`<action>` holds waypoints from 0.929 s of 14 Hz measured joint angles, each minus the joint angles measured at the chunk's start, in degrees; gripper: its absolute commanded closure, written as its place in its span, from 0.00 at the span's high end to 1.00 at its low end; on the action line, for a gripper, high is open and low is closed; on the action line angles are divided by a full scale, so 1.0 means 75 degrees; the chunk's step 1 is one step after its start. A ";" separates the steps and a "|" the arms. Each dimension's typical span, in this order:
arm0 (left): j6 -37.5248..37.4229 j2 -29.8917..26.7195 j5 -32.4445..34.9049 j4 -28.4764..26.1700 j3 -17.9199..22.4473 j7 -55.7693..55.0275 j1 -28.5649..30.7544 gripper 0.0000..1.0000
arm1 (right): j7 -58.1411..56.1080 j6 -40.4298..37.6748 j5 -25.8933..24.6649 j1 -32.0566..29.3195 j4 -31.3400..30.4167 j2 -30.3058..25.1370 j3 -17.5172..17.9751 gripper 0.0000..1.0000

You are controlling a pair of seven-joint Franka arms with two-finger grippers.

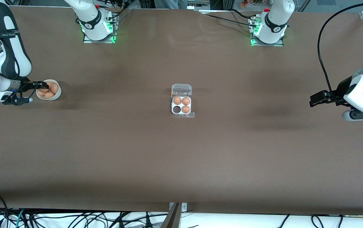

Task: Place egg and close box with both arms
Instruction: 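Lower the right gripper, grasp one brown egg, and lift it, then carry the egg with the right gripper to the clear carton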

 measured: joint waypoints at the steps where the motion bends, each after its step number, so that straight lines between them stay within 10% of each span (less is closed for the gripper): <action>1: -0.0001 0.0000 0.0000 0.0000 -0.0001 0.0000 -0.0003 1.00 | 0.0096 -0.0376 0.0019 0.0124 0.0329 -0.0011 0.0010 0.32; 13: -0.0002 0.0000 0.0000 0.0000 -0.0011 0.0000 -0.0044 1.00 | 0.6569 -0.1954 0.1077 0.4723 0.2125 0.0243 0.0127 0.32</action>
